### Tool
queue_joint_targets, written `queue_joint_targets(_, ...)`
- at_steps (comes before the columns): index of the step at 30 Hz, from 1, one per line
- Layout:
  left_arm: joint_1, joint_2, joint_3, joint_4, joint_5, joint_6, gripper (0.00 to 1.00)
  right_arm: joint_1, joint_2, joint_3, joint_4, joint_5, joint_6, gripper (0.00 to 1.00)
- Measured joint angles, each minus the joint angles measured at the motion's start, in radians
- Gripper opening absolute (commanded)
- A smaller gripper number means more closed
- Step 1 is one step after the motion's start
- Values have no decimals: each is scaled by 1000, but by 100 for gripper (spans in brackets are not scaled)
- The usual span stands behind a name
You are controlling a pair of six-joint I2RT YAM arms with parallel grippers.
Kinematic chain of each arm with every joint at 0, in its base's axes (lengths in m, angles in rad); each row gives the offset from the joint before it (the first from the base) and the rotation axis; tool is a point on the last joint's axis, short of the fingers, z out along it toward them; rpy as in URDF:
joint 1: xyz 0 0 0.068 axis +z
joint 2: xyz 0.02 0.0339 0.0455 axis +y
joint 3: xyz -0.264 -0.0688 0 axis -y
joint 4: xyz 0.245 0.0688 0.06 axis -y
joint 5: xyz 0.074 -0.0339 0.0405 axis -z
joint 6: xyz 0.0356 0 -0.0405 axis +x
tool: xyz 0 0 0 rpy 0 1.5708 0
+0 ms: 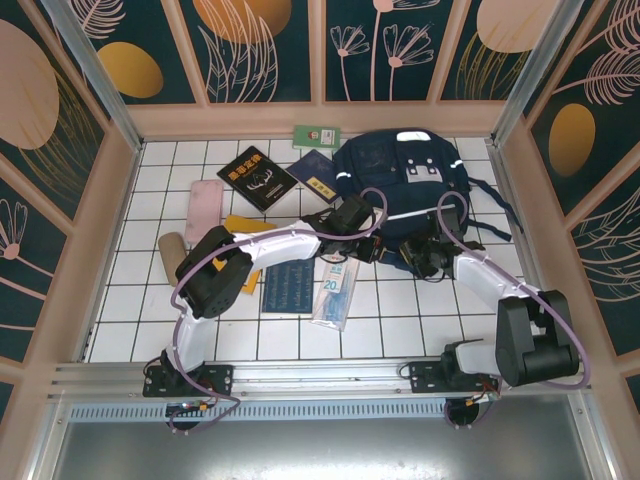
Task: Pack the student bag
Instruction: Unzip the student bag at the top-center of the table.
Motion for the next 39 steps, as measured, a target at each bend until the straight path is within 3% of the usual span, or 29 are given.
queue_joint_targets(7, 120, 23, 26, -36, -74, 28, 0, -87, -73, 0, -63, 0, -64, 0)
queue_joint_targets(12, 212, 150, 185, -92, -134, 60, 0, -110, -94, 0, -82, -21, -112, 0)
queue_joint_targets(18, 237, 330, 447, -196, -207, 43, 0, -119, -124, 2, -86, -25, -166, 0)
queue_joint_targets(27, 237, 442, 650, -257, -154, -54, 0, -122, -172, 7, -81, -51, -214, 0)
queue_joint_targets(32, 259, 442, 653, -257, -122, -68, 0, -19, -181, 6, -47, -48, -203, 0)
queue_joint_targets(39, 296, 458, 740, -269, -58, -72, 0, 243, -158, 25, 74, 18, -133, 2)
